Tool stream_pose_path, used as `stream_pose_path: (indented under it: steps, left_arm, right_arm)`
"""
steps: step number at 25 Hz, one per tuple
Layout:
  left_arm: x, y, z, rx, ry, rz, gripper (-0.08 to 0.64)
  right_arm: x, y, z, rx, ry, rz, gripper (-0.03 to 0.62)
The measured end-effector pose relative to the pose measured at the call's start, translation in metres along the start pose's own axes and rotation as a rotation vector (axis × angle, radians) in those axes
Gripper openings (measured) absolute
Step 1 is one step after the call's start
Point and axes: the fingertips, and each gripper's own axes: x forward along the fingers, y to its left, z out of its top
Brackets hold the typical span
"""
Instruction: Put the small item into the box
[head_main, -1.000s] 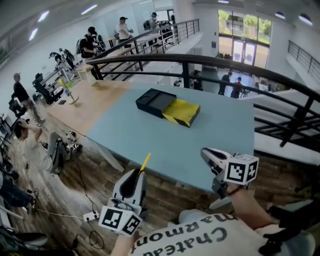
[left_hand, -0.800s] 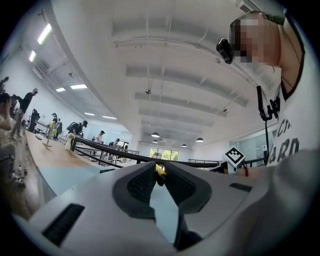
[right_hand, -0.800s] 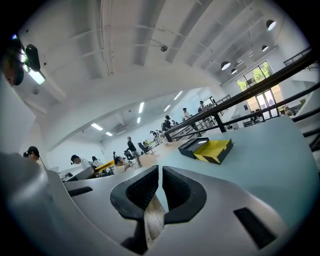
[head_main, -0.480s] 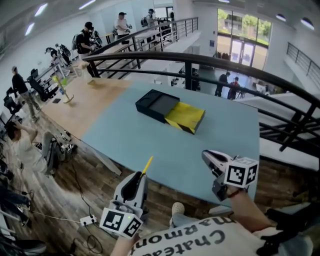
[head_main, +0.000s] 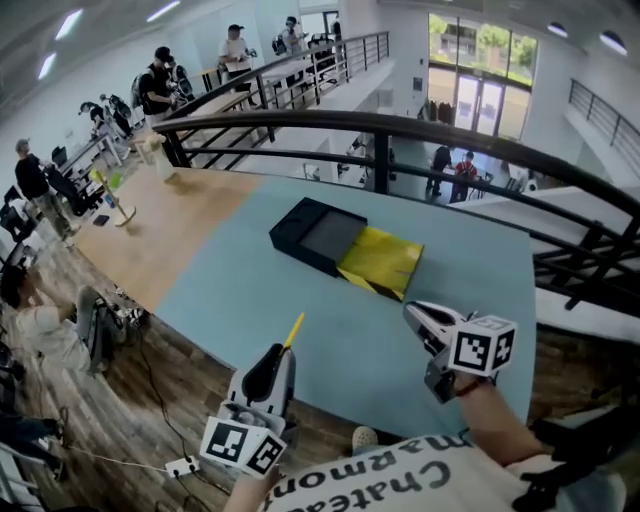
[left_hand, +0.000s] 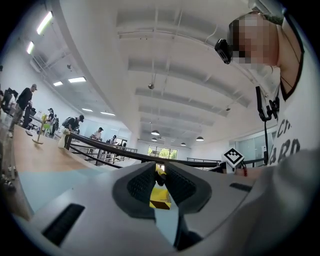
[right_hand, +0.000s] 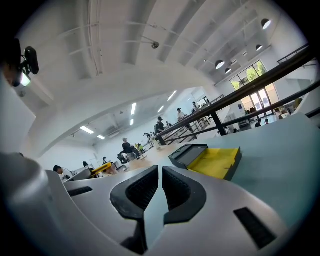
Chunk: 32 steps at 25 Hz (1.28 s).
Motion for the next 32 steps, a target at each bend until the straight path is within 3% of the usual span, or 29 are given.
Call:
stream_pose_path:
  steps: [15,27,32]
  left_arm:
    - [0.102,0.035,-0.034,-0.019,0.077,-0.105,0.051]
    - [0.186,0.02,-0.051,-0.058,0.161,-0.307,0.051]
    - [0.222,0.022,-0.067,-0.073,0.213,-0.418,0.051]
  right_arm:
    - [0.043,-0.083,0.004,0.085,-0.017,-0.108,0.049]
    - [0.034,-0.115,0.019,0.15,-0.069,-0.238,0.049]
    - [0.046,-0.121,0.004,0.206,-0.065,-0.303,0.049]
